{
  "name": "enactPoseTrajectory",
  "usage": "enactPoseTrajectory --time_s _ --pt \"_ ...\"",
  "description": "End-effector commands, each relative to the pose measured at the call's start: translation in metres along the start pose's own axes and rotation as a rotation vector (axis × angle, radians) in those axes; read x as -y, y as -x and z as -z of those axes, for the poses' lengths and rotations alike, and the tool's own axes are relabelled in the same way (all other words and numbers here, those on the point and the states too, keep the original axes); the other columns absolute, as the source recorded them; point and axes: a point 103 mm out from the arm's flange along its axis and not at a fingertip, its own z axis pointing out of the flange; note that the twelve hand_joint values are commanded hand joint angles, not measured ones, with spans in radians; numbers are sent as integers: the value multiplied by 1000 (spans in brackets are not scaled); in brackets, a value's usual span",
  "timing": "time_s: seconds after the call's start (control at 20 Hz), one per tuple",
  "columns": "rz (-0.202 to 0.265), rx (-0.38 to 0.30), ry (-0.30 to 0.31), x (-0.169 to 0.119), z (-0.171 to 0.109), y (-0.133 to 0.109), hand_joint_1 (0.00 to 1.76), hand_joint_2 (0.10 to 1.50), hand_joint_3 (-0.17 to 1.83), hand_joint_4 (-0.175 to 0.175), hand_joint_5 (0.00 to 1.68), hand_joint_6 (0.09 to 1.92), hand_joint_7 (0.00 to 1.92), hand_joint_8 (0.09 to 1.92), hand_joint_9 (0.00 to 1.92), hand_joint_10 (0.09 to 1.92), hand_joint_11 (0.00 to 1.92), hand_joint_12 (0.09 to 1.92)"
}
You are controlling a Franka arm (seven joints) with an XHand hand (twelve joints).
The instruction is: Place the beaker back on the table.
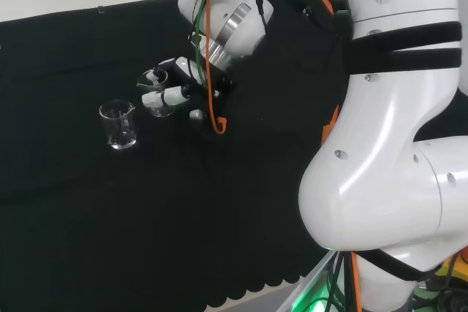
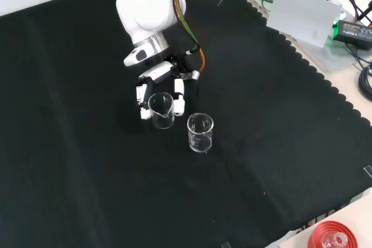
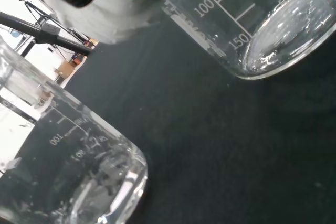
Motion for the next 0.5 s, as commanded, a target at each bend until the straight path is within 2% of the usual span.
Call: enactPoseTrajectory --time_s 0.05,0.15,0.3,0.5 --pt "-3 12 5 0 -2 3 1291 1113 -175 -175 1124 794 1176 781 1293 845 1046 878" --pt "-13 -4 2 0 -3 6 1291 1113 -175 -175 1125 793 1177 779 1292 845 1047 878" --pt "0 19 4 2 -6 11 1291 1113 -175 -175 1125 791 1178 778 1291 844 1048 878" --pt "-7 19 4 3 -8 12 1291 1112 -175 -175 1127 789 1179 775 1290 843 1048 877"
